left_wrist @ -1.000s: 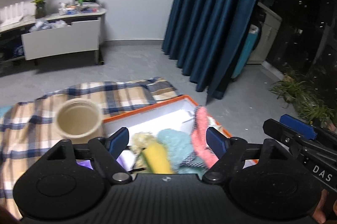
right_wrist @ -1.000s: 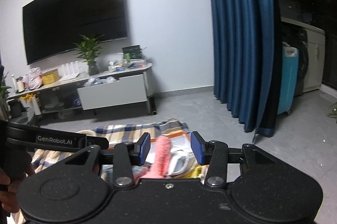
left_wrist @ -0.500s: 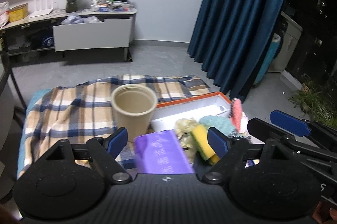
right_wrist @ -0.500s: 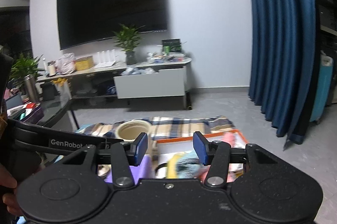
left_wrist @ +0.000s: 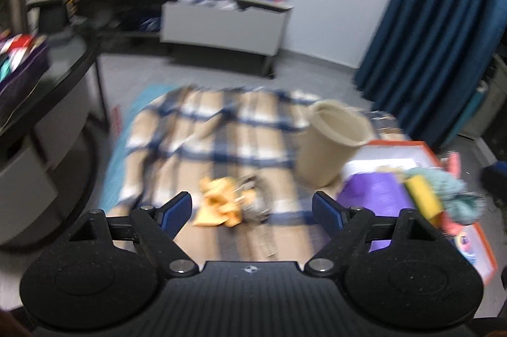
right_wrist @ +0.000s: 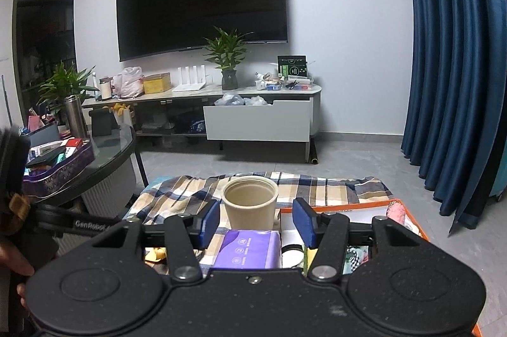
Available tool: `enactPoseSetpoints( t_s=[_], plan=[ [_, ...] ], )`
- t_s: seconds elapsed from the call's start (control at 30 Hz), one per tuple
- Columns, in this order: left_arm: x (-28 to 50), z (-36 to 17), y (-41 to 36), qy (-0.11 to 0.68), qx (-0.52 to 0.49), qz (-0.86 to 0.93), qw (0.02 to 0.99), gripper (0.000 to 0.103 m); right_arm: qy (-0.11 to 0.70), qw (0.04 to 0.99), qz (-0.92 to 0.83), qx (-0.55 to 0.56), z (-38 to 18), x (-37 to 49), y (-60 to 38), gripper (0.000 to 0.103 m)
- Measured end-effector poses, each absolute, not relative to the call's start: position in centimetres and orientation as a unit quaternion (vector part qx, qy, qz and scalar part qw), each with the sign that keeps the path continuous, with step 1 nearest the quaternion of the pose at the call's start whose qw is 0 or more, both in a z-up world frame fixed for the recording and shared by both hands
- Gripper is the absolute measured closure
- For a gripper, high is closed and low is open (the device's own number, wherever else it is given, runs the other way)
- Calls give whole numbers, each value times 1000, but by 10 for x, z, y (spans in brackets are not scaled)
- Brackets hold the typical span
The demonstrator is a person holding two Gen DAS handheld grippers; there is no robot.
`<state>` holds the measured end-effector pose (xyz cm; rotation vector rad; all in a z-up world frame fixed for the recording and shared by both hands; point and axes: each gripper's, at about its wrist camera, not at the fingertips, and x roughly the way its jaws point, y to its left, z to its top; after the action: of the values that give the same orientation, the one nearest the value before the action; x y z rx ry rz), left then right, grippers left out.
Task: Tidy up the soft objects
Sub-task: 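Move both open tools back over the items on the blanket, then grasp the coiled white cable with the left tool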
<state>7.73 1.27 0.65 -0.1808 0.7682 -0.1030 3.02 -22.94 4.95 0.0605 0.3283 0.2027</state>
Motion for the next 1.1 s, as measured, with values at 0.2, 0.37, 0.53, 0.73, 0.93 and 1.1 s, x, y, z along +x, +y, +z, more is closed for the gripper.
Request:
enactPoseSetpoints(
  t_s=[0.2,0.37,0.53,0.73,0.93,1.1],
  plan=[
    [74,-20,12,397,-91,-68,911,20,171,979,104,30,44,34,-227,40],
    [77,-37,3,397,-92,-95,908,20,174,979,103,31,41,36,-229,39],
    [81,-54,-2,392,-113,-112,906,20,177,979,94,38,37,36,-237,39],
    [94,-70,-10,378,-117,-118,911,20,178,979,87,46,32,37,-245,36],
    [110,-72,-14,353,-136,-134,916,16,184,978,79,52,27,39,-252,35],
    [123,-63,-2,312,-161,-125,928,11,188,978,68,59,23,42,-262,35]
  ],
)
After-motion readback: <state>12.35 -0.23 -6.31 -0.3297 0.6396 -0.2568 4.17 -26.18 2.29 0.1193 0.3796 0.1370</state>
